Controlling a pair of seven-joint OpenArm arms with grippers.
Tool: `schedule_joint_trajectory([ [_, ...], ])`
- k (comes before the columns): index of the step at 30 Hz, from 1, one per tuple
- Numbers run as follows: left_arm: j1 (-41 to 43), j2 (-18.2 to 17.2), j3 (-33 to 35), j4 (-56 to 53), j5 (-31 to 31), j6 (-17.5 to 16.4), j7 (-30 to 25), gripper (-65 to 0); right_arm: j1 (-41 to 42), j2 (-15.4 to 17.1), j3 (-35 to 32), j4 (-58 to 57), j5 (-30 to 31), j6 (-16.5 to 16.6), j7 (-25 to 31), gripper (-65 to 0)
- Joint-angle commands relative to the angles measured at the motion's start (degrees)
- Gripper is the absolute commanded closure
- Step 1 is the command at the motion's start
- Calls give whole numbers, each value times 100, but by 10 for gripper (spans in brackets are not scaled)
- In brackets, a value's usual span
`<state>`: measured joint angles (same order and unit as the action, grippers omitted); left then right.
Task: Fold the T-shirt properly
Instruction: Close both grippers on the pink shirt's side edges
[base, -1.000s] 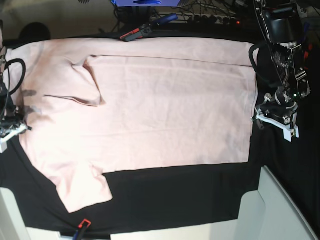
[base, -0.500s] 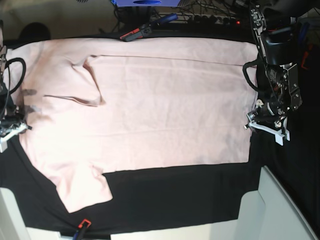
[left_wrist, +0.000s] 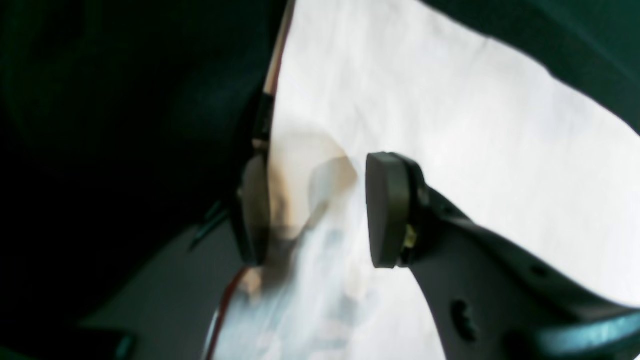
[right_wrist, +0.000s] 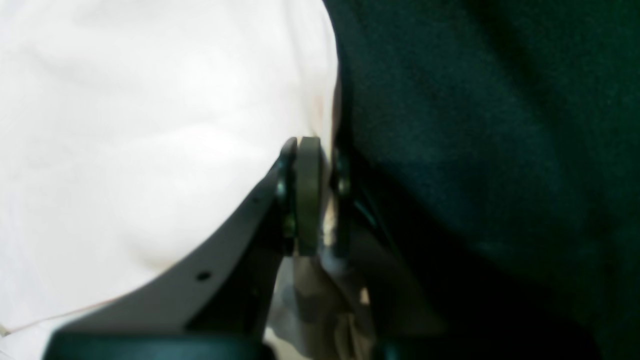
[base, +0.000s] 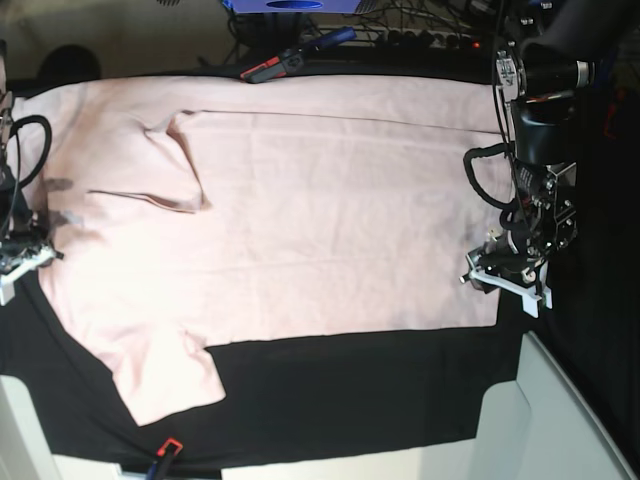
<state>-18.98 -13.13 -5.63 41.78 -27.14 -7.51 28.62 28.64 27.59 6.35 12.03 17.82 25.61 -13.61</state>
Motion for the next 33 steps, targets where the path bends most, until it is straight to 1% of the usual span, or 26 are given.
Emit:
schedule_joint_trajectory([
  [1, -49, 42, 5, -33, -7, -1, 210, -301, 111, 120, 2, 67, 7, 2, 29, -10],
  [8, -31, -2, -48, -68, -7, -1, 210, -297, 111, 120, -6, 67, 7, 2, 29, -10],
  [12, -14, -151, -48, -42, -43, 17, 228, -296, 120, 120, -6, 67, 7, 2, 29, -10],
  [18, 4, -248, -57, -42, -43, 26, 210, -297, 120, 120, -6, 67, 7, 2, 29, -10],
  [20, 4, -257, -206, -42, -43, 26, 219, -297, 111, 120, -6, 67, 7, 2, 29, -10],
  [23, 13, -257, -778, -42, -7, 26, 254, -302, 111, 120, -6, 67, 7, 2, 29, -10],
  [25, 65, -283, -971, -42, 1, 26, 254, -304, 111, 120, -6, 67, 7, 2, 29, -10],
  [27, 100, -371, -971, -33, 1, 26, 254, -306, 111, 120, -6, 67, 7, 2, 29, -10],
  [33, 127, -345, -962, -68, 1, 26, 228, -306, 111, 93, -6, 67, 7, 2, 29, -10],
])
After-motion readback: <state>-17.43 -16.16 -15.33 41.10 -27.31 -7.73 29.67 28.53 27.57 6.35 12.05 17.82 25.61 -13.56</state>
